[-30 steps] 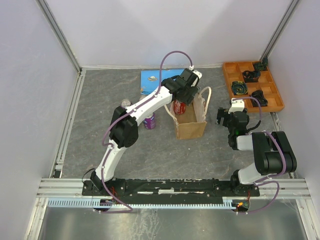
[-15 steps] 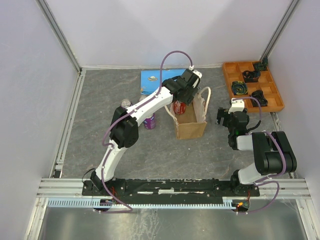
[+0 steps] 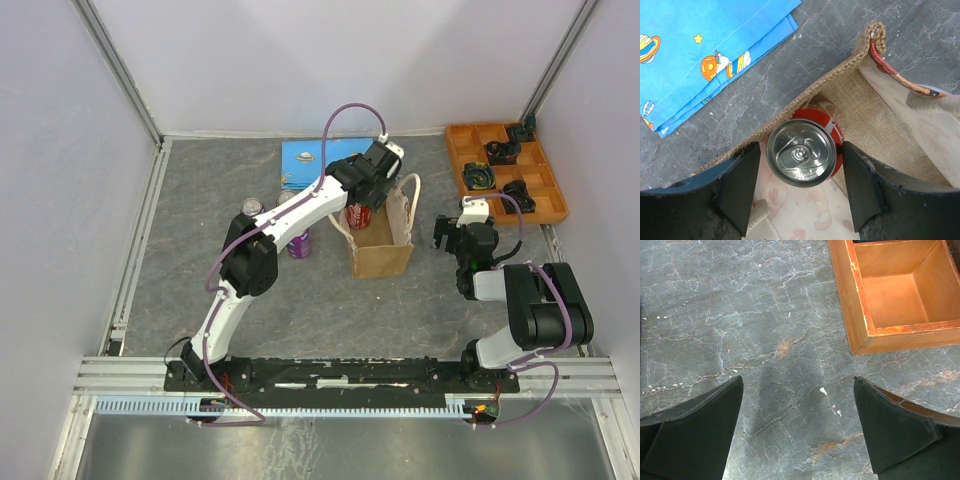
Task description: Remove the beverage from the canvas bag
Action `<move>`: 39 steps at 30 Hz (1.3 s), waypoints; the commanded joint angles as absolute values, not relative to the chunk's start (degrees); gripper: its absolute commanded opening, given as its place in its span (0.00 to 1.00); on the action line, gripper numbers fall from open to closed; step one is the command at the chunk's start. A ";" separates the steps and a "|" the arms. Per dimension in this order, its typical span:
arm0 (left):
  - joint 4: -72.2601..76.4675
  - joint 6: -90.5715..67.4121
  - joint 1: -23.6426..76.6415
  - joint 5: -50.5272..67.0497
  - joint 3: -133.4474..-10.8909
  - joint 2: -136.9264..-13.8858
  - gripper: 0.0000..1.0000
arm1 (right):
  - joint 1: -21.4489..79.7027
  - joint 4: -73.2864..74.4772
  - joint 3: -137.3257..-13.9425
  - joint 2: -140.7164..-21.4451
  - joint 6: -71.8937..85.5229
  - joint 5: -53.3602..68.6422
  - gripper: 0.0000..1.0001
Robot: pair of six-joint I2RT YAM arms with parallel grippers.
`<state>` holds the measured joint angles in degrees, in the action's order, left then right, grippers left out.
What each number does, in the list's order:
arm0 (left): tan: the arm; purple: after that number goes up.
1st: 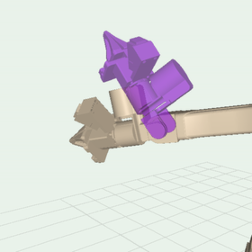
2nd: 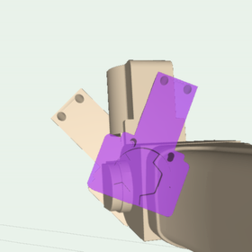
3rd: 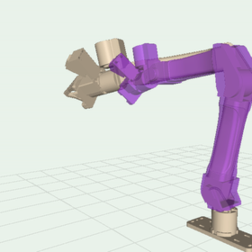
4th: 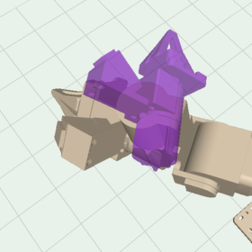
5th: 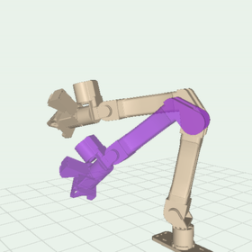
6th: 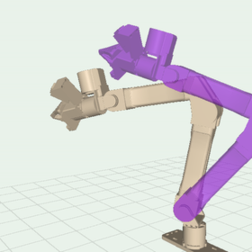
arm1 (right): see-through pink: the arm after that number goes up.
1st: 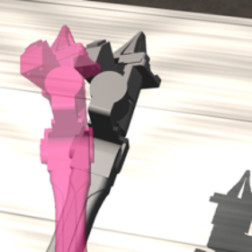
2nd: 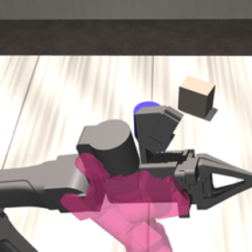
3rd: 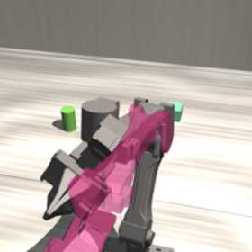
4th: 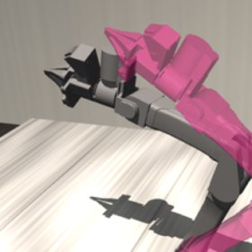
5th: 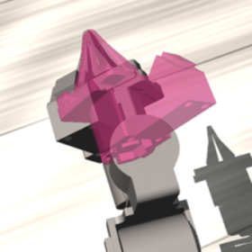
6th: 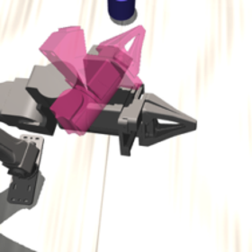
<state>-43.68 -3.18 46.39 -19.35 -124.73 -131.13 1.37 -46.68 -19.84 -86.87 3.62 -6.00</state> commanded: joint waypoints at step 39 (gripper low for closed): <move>-47.09 -4.74 46.45 -14.30 -125.51 -136.63 0.69 | 1.23 -49.04 -21.14 -86.63 3.34 -5.54 0.99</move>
<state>-44.10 -3.18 46.33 -17.04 -124.77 -134.37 1.37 -46.68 -19.84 -86.87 3.62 -5.98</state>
